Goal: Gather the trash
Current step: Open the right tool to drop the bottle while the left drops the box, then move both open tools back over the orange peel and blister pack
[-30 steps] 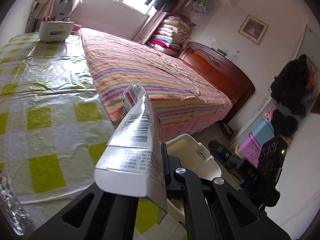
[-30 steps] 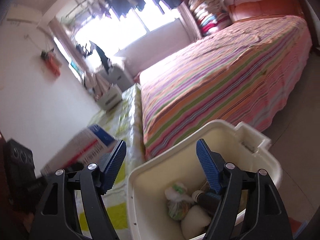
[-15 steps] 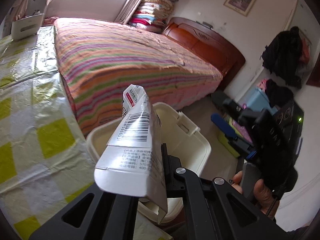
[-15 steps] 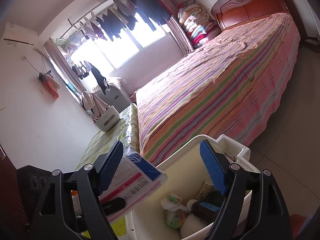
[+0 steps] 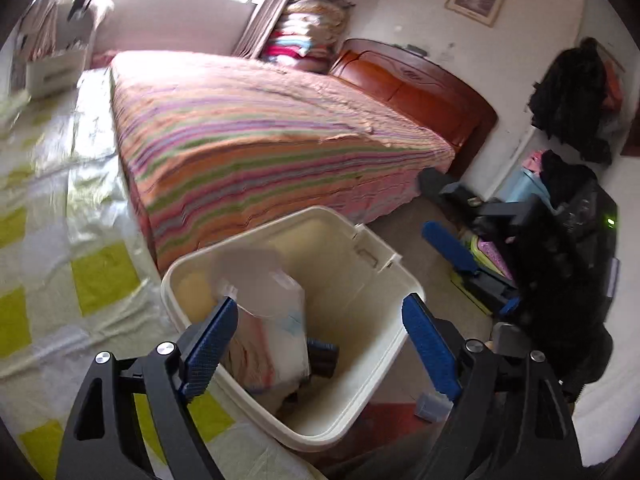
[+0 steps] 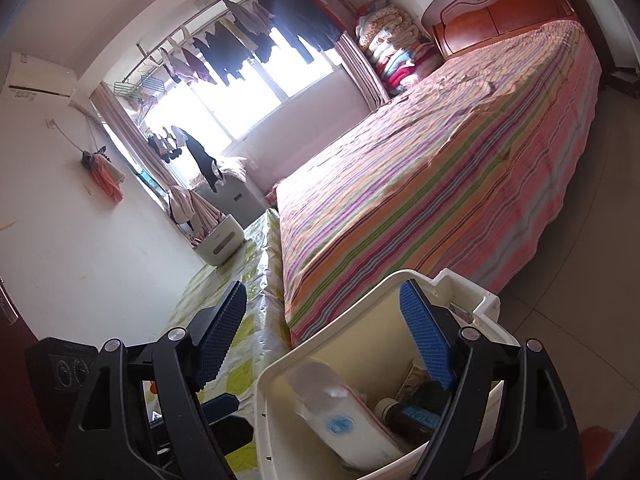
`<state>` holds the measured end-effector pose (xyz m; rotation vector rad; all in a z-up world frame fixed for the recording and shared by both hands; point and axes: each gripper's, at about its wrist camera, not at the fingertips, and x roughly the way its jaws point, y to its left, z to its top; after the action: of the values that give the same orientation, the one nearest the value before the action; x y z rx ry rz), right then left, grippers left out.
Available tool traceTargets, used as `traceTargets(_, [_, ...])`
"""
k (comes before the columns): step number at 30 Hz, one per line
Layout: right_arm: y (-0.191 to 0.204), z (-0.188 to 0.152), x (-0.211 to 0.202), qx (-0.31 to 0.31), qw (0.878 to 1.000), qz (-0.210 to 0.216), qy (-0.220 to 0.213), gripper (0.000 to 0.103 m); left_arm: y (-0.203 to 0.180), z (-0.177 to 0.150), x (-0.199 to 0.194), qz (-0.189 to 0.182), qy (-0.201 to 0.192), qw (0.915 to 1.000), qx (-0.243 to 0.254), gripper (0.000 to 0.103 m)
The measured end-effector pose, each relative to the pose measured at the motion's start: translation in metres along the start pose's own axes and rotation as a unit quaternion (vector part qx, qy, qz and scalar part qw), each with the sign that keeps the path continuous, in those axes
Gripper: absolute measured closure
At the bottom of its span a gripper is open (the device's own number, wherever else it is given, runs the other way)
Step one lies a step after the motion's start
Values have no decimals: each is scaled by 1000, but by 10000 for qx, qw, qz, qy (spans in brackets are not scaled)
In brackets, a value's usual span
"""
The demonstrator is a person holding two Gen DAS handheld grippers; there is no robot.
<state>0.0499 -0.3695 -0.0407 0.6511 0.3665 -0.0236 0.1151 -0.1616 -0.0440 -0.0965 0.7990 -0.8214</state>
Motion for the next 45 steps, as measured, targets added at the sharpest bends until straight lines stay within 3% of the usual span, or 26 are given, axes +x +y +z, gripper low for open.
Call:
traceTargets(10, [4,1,0,-11,10000,39,-23,25,15,3,-14,123,-158,9997,-163,21])
traceTargets(29, [56,-22,28,-298,9986,327,292,25,65,0,-54,400,-340,9968,-597,21])
traceTargets(37, [86,-40,42,-526,9956,528,562,25,110,-4,-85,683,-497,9915,-992,21])
traceTargets(45, [115,-62,61,-767,9899,720,948,23,160,-10,-129,967,-803,9808,-1494,21])
